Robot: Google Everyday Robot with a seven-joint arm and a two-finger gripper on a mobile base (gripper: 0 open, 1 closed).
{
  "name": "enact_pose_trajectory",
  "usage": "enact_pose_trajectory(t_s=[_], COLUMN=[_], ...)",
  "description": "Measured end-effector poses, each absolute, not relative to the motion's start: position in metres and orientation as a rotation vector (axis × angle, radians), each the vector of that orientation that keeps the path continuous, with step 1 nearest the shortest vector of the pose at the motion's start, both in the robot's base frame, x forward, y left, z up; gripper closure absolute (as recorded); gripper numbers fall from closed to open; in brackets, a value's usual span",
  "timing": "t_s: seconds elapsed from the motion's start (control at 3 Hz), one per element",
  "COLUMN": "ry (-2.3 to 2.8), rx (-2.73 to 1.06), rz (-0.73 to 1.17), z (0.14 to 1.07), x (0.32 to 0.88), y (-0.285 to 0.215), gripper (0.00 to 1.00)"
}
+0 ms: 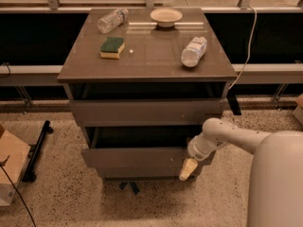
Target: Open middle drawer
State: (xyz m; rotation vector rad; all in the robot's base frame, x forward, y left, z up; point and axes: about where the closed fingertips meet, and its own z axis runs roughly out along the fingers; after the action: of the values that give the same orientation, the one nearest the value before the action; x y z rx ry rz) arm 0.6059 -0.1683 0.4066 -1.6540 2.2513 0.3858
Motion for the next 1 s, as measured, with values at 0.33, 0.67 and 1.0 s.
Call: enact_pose_trajectory(t_s=[0.33, 0.67, 1.0], ry=[2.268, 2.269, 2.269], rx=[-1.672, -1.7, -1.7], rz=[0.404, 0.417, 0.417], z=[0.408, 0.409, 0.412], x=[0.583, 0.572, 0.572], y=[-0.174, -0.175, -0.175], gripper=[0.19, 0.41, 0.64])
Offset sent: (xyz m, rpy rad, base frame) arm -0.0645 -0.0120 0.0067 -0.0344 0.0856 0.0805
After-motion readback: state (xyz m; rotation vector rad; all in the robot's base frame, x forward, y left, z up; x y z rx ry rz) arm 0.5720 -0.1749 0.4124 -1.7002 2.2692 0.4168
